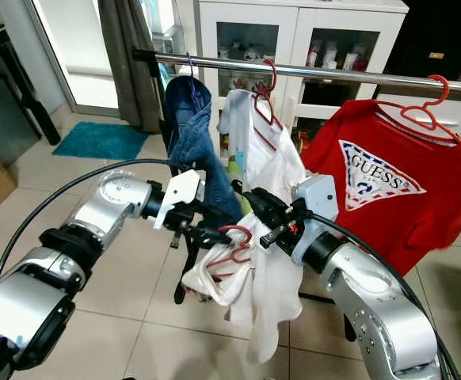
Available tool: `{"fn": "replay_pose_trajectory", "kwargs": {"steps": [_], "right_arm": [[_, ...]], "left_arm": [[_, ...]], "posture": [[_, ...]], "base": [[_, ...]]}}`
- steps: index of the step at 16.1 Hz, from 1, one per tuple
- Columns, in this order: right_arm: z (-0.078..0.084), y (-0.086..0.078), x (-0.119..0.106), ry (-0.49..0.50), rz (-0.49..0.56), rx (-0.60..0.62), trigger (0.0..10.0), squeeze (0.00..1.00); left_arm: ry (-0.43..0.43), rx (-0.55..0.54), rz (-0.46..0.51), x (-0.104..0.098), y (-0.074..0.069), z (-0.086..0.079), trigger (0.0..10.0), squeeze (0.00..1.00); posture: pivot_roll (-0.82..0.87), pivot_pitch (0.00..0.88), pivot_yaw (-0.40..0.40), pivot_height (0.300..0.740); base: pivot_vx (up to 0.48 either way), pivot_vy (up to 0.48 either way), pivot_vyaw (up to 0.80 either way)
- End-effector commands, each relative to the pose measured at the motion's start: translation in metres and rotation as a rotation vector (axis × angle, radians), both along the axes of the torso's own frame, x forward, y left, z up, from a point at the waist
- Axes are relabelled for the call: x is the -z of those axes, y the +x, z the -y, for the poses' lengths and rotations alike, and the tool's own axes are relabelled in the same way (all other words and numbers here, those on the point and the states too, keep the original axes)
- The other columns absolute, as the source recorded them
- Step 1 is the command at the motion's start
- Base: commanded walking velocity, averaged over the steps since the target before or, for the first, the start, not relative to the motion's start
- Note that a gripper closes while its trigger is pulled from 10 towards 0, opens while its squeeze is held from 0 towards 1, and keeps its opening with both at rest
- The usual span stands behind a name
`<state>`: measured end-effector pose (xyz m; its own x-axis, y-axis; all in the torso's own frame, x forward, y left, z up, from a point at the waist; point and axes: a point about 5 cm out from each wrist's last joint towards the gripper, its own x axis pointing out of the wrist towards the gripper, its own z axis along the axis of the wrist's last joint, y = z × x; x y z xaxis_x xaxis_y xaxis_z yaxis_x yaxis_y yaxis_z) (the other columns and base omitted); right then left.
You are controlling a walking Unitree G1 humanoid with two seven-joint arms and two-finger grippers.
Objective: Hang hanger
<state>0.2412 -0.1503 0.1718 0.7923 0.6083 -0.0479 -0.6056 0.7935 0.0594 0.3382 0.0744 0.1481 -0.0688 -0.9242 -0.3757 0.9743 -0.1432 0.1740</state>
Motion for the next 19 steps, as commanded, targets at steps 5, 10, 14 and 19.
{"fn": "replay_pose_trajectory", "kwargs": {"steps": [5,10,14,19], "right_arm": [[-0.002,-0.003,-0.01,0.001,0.037,-0.028,10.0,0.0],[-0.001,-0.003,-0.01,-0.001,0.033,-0.03,10.0,0.0],[-0.001,-0.003,-0.008,-0.002,0.027,-0.029,10.0,0.0],[0.006,0.0,0.002,0.0,-0.022,0.02,10.0,1.0]], "left_arm": [[0.01,-0.019,0.017,0.0,0.003,0.001,0.0,0.0],[-0.007,0.01,0.011,-0.003,0.002,-0.003,0.0,0.0],[0.026,0.061,0.015,-0.003,-0.001,-0.007,0.0,0.0],[0.036,0.053,0.031,-0.013,0.003,-0.015,0.0,0.0]], "posture": [[-0.21,0.0,0.048,0.74],[-0.21,0.0,0.047,0.74],[-0.21,0.0,0.046,0.74],[-0.2,0.0,0.039,0.74]], "base": [[0.0,0.0,0.0],[0.0,0.0,0.0],[0.0,0.0,0.0],[0.0,0.0,0.0]]}}
